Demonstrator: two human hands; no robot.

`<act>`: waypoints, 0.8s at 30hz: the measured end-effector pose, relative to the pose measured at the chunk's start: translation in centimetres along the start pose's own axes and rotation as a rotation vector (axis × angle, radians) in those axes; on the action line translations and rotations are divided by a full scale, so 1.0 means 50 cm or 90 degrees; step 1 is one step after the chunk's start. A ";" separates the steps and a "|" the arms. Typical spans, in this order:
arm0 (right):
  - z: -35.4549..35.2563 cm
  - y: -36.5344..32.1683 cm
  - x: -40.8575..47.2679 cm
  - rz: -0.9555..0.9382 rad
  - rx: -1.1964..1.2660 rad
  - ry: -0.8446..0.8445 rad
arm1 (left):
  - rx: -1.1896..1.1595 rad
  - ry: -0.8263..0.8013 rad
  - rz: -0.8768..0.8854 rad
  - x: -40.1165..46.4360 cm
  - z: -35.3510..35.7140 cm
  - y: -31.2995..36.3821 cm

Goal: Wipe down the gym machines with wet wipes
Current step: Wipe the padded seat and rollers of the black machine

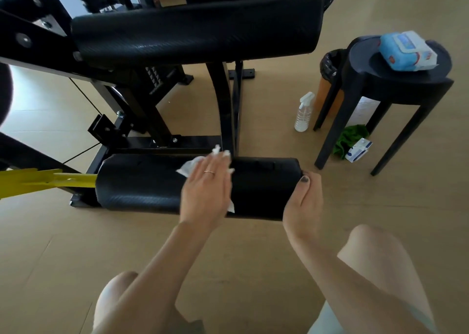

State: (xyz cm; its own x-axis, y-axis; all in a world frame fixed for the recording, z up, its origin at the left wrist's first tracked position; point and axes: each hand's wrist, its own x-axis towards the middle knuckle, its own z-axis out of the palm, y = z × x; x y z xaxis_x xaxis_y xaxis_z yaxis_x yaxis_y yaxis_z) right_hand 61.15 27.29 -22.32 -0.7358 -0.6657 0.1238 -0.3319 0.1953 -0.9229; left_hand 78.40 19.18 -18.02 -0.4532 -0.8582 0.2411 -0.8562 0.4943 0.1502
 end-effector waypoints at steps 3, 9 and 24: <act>-0.023 -0.010 -0.002 0.019 0.005 -0.028 | -0.006 -0.010 0.067 -0.005 0.015 0.050; 0.008 -0.089 0.092 0.228 -0.003 -0.027 | -0.001 -0.011 -0.024 0.010 -0.017 -0.090; -0.004 -0.086 0.066 0.184 0.015 -0.020 | -0.016 0.003 0.000 -0.002 0.004 -0.020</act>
State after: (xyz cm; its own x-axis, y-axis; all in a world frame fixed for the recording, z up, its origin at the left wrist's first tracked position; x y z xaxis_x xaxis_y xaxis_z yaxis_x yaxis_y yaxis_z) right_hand 60.03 24.37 -17.86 -0.7796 -0.6064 -0.1568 -0.0964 0.3635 -0.9266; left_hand 79.27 18.74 -18.39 -0.4523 -0.8574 0.2456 -0.8497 0.4980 0.1734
